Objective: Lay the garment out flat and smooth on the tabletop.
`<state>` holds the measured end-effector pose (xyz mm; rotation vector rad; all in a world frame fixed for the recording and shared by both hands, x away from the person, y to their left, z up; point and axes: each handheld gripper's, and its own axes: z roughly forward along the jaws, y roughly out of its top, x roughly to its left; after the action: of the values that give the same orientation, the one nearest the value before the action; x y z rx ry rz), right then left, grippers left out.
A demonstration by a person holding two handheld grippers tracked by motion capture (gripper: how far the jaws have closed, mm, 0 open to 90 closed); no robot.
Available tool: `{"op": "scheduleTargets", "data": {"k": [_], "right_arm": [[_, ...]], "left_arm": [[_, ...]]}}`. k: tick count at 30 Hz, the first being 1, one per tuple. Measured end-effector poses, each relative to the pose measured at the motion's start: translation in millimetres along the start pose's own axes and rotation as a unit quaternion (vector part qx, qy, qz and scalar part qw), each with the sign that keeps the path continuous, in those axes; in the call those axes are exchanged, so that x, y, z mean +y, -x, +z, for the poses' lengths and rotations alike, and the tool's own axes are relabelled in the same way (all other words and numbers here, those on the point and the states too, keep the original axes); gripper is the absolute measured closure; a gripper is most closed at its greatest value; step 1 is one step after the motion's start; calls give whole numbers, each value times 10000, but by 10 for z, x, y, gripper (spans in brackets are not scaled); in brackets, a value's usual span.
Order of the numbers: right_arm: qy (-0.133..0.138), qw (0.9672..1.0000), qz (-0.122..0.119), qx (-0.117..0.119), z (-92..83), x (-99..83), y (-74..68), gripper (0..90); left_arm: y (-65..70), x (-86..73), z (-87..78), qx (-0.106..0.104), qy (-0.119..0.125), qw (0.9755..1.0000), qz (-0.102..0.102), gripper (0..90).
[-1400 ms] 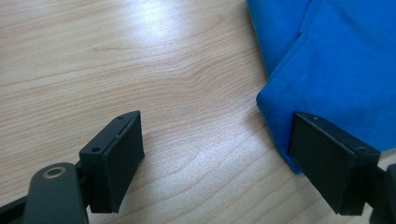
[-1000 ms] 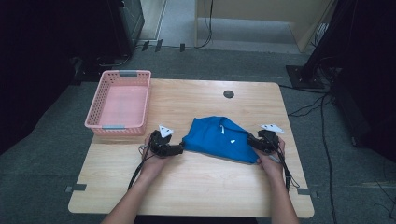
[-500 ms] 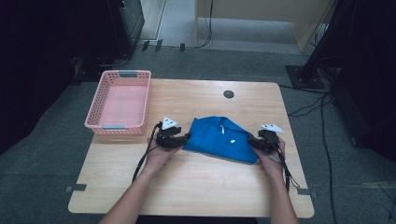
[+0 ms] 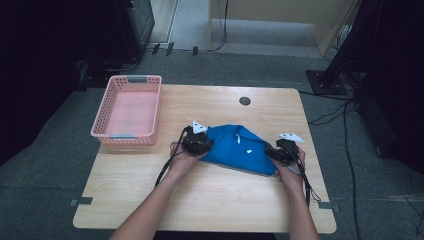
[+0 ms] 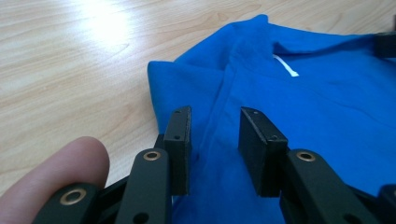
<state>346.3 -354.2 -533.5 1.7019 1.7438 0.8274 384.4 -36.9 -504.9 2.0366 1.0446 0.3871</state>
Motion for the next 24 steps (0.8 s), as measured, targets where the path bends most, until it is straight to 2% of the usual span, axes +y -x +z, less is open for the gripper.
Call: {"op": "scheduleTargets", "data": {"k": [1,4,9,10,11,12,13,15,21,24], "right_arm": [[0,10000,0,0,0,0,0,299],[4,10000,-15,-5,0,0,-1,299],[5,10000,-19,-28,-2,-1,-6,299],[3,10000,-18,-25,-2,-1,-5,299],[7,10000,-19,-21,-1,-1,-4,299],[7,10000,-19,-21,-1,-1,-4,299],[6,10000,-25,-25,-1,-1,-4,299],[2,10000,-24,-27,-2,-1,-5,299],[8,10000,-28,-29,-1,-1,-5,299],[1,10000,-21,-28,-2,-1,-5,299]], "left_arm": [[15,15,13,86,13,9999,81,663],[48,68,71,119,-47,9998,162,671],[71,79,179,133,-262,9994,163,647],[79,69,193,160,-301,9992,205,666],[106,44,198,364,-237,9986,299,778],[106,44,198,364,-237,9986,299,866],[118,33,197,389,-216,9986,289,866],[130,7,139,298,-109,9987,390,900],[91,-45,-52,72,111,9995,293,900],[86,-136,-206,-43,336,9989,326,900]]}}
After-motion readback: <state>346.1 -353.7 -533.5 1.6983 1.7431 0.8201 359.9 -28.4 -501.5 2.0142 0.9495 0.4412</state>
